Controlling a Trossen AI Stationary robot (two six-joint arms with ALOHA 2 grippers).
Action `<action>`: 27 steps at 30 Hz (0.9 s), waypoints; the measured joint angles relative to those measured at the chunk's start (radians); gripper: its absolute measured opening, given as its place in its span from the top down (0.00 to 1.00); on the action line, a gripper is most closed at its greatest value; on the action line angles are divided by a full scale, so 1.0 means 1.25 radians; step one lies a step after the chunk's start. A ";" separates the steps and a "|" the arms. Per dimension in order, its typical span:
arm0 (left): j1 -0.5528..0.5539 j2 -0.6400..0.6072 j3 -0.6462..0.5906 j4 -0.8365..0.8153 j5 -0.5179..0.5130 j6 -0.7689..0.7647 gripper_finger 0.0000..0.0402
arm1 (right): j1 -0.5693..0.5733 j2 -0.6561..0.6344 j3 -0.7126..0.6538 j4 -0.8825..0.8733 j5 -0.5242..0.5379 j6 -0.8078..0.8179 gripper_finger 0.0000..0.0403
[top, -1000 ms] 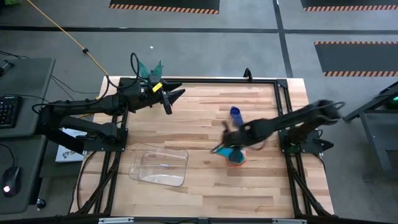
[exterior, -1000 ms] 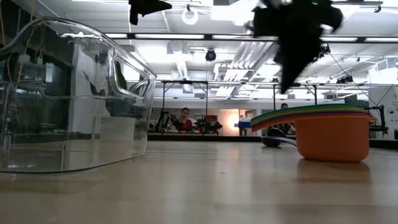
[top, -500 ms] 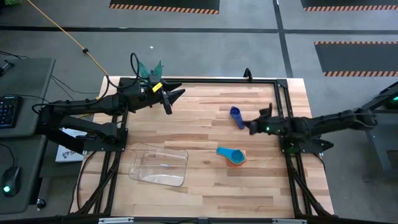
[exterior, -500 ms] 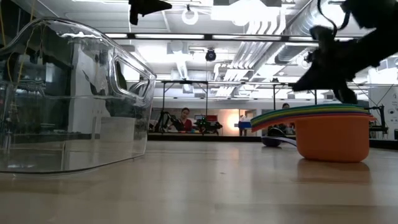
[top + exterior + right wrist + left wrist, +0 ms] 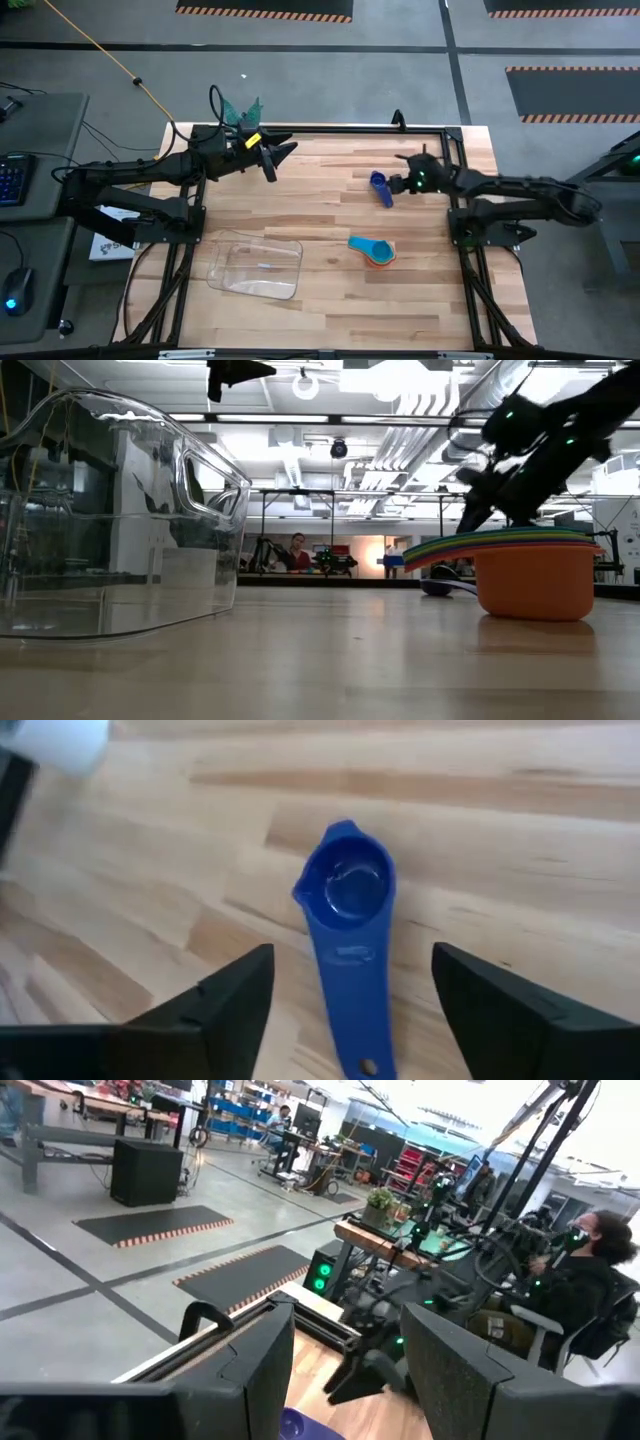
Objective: Nest measuring cups in basket
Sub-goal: Stack the dark blue measuring cup on top of the light blue measuring cup
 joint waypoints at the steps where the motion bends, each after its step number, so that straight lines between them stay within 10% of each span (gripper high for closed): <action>1: 0.000 0.000 0.000 0.000 0.000 -0.005 0.56 | -0.019 0.030 0.008 0.003 -0.028 -0.019 0.34; 17: -0.007 0.000 0.000 -0.001 0.000 -0.068 0.56 | -0.070 0.318 0.059 0.119 -0.223 -0.113 0.35; 27: -0.007 0.000 0.000 -0.003 0.038 -0.061 0.56 | -0.027 0.222 0.055 0.130 -0.294 -0.158 0.95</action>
